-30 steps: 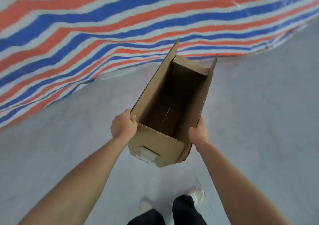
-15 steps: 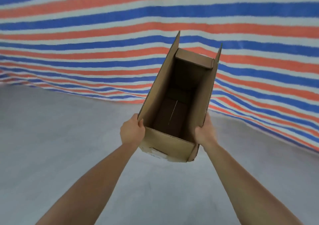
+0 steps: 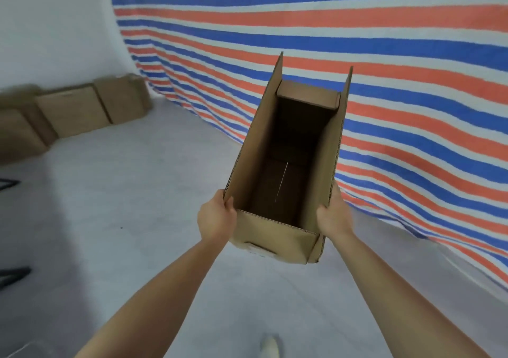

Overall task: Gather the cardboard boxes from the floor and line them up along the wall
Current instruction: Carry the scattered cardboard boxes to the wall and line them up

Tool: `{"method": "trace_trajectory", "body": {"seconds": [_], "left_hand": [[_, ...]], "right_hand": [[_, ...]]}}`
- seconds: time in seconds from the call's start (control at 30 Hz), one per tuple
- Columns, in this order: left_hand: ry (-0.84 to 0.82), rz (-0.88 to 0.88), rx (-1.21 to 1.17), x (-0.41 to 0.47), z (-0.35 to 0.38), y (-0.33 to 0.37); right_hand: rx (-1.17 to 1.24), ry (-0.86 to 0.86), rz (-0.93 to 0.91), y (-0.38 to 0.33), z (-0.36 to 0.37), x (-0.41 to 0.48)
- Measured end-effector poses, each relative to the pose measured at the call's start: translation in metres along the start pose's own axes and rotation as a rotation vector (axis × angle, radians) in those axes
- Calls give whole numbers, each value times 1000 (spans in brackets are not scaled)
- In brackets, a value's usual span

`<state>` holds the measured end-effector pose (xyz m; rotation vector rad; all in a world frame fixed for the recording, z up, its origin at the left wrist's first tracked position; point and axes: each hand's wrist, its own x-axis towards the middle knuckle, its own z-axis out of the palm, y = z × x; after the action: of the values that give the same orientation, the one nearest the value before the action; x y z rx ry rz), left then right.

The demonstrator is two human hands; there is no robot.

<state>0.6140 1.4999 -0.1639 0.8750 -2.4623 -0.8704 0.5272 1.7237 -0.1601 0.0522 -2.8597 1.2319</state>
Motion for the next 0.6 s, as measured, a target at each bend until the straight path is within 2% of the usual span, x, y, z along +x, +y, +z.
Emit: {"method": "trace_trajectory", "body": {"seconds": [0.13, 0.3, 0.6], "left_hand": [[69, -58, 60, 118, -8, -41], [161, -177, 118, 269, -54, -93], [370, -397, 188, 469, -154, -240]], "right_hand": [[81, -112, -43, -63, 94, 85], [133, -277, -100, -182, 214, 185], [140, -479, -257, -402, 421, 263]]}}
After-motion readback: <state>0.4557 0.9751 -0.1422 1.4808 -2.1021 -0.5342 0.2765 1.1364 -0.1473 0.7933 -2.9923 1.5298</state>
